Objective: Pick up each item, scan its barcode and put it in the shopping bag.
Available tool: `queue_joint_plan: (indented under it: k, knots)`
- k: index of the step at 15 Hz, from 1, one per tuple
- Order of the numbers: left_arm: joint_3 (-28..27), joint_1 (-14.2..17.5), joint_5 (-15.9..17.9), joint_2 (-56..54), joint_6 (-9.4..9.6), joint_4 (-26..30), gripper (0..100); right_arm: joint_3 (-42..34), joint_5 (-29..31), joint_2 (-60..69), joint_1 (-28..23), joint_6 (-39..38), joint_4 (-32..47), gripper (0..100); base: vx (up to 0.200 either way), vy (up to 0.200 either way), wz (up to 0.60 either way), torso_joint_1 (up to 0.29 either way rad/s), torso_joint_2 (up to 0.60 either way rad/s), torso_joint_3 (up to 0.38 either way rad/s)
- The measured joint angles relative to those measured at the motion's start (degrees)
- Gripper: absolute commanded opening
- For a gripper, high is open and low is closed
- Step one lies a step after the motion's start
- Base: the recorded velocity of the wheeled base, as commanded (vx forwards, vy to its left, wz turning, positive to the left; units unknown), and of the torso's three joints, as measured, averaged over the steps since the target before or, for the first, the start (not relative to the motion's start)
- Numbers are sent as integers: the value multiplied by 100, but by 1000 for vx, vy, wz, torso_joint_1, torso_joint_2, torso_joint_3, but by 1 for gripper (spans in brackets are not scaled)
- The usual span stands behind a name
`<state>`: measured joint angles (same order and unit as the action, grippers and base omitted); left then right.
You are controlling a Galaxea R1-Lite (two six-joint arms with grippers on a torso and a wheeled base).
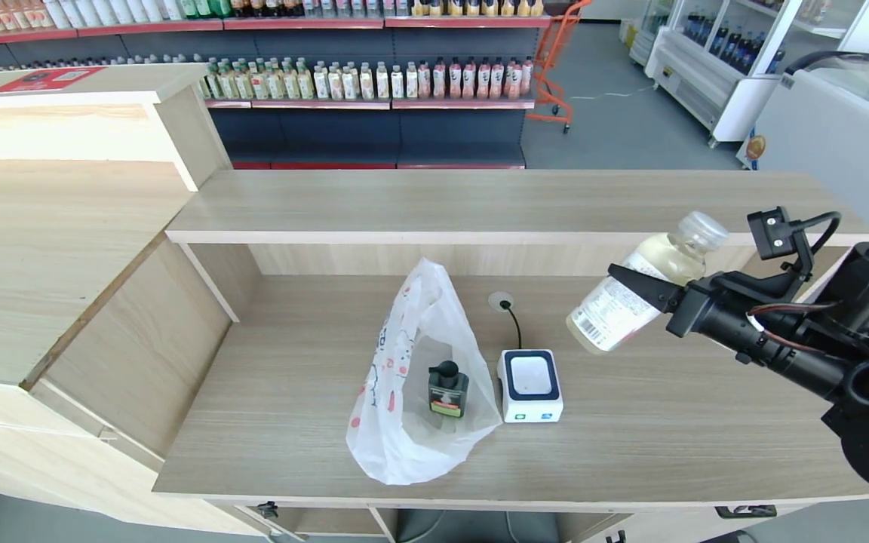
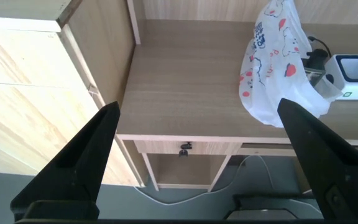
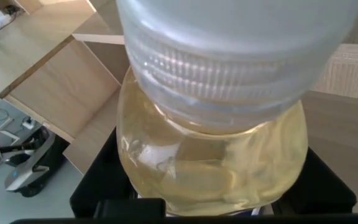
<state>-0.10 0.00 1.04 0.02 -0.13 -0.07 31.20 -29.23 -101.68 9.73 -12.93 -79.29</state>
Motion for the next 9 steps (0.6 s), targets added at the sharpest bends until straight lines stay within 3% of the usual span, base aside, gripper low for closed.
queue_joint_plan:
  k: [6,9]
  knots:
    - [0,7,5,0,0,-2,100,439,12,-686,132,90,29,0,0,0,0,0,0,0]
    - [0,0,2,0,-2,0,100,1029,-21,-1270,228,366,57,0,0,0,0,0,0,0]
